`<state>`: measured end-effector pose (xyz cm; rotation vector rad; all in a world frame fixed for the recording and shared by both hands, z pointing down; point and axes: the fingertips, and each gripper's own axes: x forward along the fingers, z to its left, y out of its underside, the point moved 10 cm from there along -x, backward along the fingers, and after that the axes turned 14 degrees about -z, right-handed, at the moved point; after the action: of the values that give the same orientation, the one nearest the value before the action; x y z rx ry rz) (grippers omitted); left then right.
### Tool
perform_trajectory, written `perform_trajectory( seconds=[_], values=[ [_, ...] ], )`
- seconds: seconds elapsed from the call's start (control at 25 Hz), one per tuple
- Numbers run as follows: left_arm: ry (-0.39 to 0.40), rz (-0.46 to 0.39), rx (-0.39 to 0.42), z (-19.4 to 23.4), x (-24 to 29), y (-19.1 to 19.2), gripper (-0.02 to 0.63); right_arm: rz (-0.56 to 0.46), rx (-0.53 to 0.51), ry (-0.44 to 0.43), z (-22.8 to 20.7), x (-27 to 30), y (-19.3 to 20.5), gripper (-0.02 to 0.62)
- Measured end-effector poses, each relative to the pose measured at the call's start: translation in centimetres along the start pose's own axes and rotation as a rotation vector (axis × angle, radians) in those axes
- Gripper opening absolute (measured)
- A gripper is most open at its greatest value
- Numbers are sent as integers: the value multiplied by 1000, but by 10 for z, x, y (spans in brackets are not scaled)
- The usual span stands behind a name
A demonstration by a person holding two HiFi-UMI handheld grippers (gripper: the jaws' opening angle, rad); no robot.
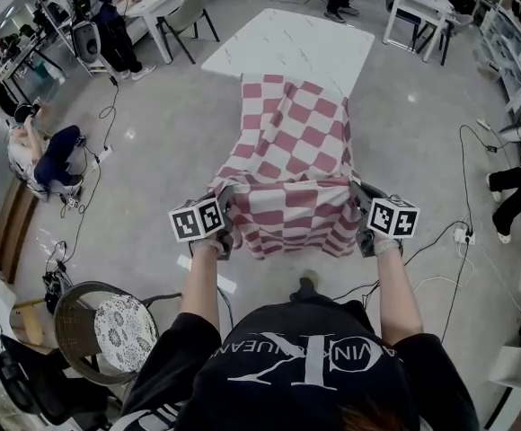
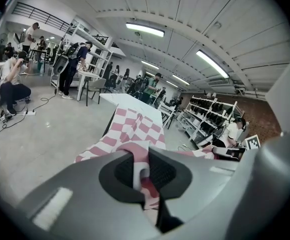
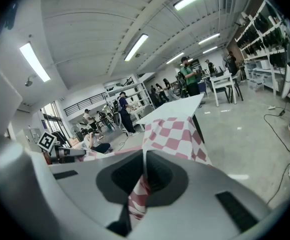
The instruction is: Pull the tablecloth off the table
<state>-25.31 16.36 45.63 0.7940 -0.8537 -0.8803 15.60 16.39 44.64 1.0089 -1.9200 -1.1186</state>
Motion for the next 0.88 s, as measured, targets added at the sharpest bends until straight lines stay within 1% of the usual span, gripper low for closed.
perform_trajectory(
  seconds=[0.24,0.48,0.68,0.88],
  values=[
    [1,-5,0,-2,-1,-1,20,-1,0,0,-4,-1,1,15],
    [13,-17,10,-2,-2,-3,20,-19,-27,12,1,-4,0,15],
    [17,-48,27,0,-5,-9,20,-63,-44,11,9,-7,-8,15],
    [33,-112,69,-5,-5,-28,20,-108,-75,-3,13,-5,-22,15]
  ],
)
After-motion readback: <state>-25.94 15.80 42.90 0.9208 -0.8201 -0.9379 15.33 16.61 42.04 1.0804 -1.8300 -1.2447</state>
